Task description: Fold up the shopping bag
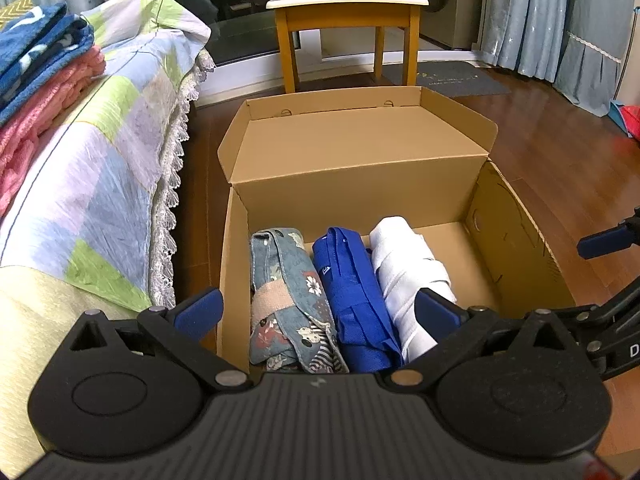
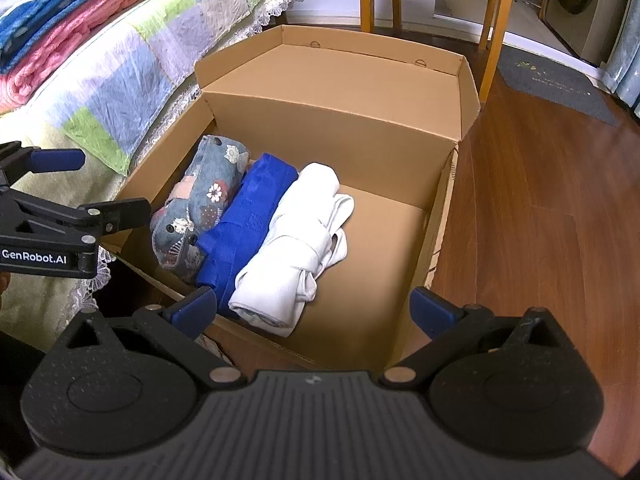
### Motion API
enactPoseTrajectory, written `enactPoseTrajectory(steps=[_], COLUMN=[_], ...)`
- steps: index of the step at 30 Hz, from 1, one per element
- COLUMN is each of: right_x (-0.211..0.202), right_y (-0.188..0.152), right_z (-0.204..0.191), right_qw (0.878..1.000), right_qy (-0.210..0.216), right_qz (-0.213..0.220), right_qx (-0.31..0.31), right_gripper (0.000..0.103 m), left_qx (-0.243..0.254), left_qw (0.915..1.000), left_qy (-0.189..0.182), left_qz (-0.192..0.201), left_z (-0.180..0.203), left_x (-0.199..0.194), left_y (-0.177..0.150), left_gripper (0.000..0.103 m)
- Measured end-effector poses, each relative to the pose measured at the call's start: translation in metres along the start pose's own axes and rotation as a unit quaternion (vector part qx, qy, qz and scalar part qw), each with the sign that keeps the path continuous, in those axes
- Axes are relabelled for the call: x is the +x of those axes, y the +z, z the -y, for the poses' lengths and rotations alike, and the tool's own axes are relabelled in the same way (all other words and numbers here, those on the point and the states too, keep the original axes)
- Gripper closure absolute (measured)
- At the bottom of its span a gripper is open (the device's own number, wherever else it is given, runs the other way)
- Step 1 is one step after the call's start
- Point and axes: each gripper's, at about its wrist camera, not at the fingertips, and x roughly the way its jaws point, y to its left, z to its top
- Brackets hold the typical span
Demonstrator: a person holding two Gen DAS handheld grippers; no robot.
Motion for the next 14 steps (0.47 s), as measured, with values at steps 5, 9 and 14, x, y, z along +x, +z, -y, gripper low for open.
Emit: enactPoseTrajectory(steps=[5, 9, 14], right_x=[0.0016, 0.0025, 0.0033], right_y=[0.0004, -0.0003, -0.0005], right_z=[-0.0013, -0.0006, -0.0001], right_qw=[1.000, 1.000, 1.000], right_qy=[-0.019, -0.020, -0.019], right_qz=[-0.005, -0.006, -0.008], right_qx=[-0.005, -0.001, 0.000], right_gripper=[0.001, 0.001, 0.001], left_qx=[0.003, 0.006, 0.007], left_qw=[1.0000, 1.0000, 1.0000], left_qy=[-0.002, -0.003, -0.005], left_qz=[0.000, -0.001, 0.003], left_z=[0.0006, 0.0020, 0.0029], left_x=[-0.0007, -0.0009, -0.0017], left_y=[-0.0012, -0.0018, -0.0017], left_gripper=[0.001, 0.001, 0.001])
